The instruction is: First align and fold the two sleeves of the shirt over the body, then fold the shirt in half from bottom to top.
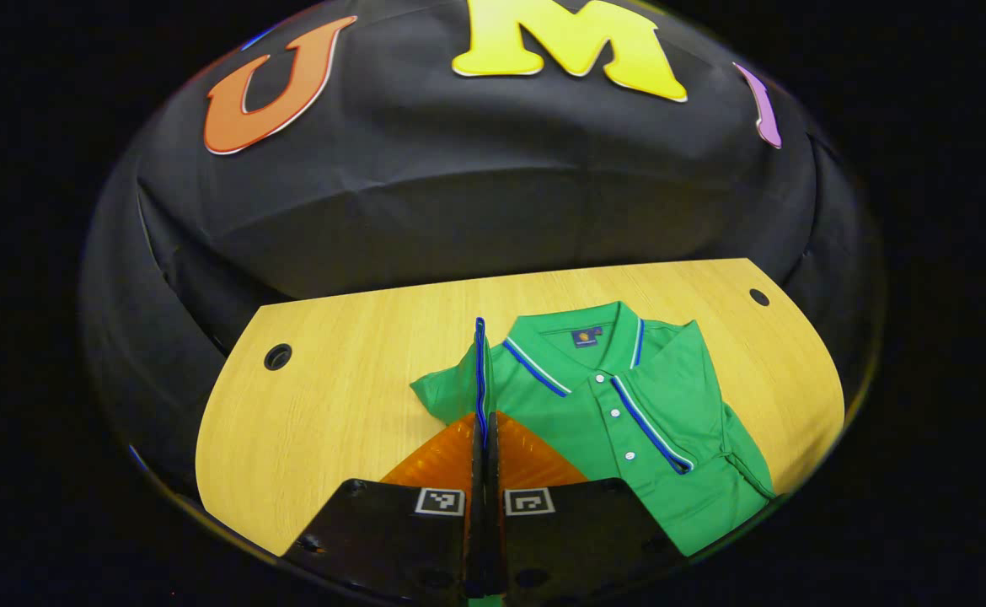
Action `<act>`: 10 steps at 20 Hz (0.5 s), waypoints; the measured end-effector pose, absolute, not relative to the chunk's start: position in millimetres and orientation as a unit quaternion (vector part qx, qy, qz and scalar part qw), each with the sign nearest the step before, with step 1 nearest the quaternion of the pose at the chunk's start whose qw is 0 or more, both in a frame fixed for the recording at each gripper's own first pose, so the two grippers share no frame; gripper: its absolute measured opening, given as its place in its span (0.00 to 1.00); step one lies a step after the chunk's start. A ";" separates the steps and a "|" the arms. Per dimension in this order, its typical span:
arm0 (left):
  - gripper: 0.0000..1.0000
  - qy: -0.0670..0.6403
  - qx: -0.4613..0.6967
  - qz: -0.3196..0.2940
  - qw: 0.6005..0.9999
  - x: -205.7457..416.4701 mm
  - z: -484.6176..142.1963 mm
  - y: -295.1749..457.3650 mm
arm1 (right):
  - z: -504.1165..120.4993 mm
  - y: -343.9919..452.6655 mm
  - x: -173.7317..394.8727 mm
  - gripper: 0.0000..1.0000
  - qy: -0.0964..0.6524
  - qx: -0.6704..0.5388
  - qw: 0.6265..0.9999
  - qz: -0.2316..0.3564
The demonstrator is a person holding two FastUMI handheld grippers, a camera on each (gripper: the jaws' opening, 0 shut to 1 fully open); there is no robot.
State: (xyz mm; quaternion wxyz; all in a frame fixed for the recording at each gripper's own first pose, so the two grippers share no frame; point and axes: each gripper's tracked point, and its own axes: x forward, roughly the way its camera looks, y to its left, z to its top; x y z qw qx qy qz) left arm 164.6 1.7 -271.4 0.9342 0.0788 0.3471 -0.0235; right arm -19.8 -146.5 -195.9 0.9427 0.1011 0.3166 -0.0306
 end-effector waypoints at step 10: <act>0.62 0.341 0.091 -0.090 0.931 135.5 -293.7 -61.0 | -191.1 -149.5 -23.2 0.93 0.317 0.103 0.942 -0.030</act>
